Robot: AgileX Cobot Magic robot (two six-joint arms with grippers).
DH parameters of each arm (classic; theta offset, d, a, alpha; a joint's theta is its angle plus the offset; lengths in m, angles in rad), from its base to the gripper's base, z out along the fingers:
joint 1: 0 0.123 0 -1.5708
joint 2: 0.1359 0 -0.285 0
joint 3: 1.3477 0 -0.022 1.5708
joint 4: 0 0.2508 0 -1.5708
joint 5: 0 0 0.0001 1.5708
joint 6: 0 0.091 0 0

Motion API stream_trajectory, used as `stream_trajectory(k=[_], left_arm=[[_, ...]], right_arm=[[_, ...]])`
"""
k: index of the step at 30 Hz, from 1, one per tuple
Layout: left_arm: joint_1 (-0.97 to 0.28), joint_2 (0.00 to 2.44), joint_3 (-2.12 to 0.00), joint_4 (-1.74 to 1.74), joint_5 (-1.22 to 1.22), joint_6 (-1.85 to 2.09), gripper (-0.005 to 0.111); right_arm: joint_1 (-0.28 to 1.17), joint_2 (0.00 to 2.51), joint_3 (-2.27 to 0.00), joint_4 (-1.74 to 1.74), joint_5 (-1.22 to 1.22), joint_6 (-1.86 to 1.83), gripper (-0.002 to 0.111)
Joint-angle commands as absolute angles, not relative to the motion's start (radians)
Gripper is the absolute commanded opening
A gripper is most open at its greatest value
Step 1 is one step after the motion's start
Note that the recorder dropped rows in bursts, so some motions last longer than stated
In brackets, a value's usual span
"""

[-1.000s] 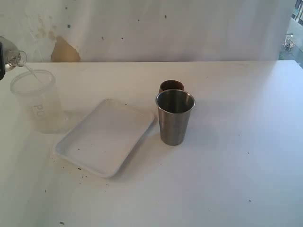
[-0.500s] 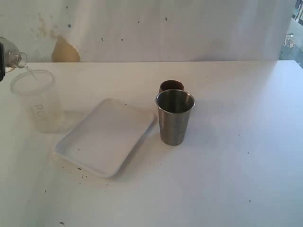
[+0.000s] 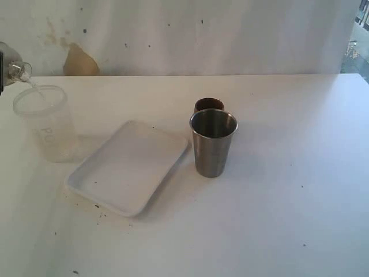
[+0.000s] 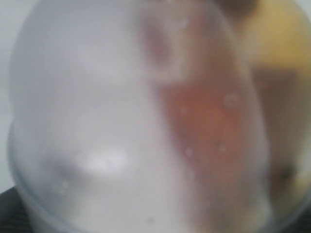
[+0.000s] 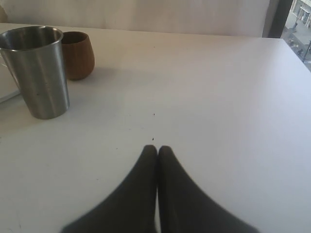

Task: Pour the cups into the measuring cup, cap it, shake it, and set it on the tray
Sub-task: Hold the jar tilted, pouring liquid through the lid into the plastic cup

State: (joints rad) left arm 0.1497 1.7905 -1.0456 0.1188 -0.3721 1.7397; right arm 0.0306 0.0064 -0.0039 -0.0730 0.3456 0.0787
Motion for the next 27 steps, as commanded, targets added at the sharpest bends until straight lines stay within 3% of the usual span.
stream_trajectory(k=[1, 27], left_arm=[[0.147, 1.769, -1.061, 0.135, -0.404, 1.753, 0.000], [0.147, 1.745, -1.061, 0.138, -0.398, 1.783, 0.000]], right_arm=[[0.030, 0.000, 0.000, -0.079, 0.343, 0.084, 0.000], [0.030, 0.000, 0.000, -0.079, 0.343, 0.084, 0.000]])
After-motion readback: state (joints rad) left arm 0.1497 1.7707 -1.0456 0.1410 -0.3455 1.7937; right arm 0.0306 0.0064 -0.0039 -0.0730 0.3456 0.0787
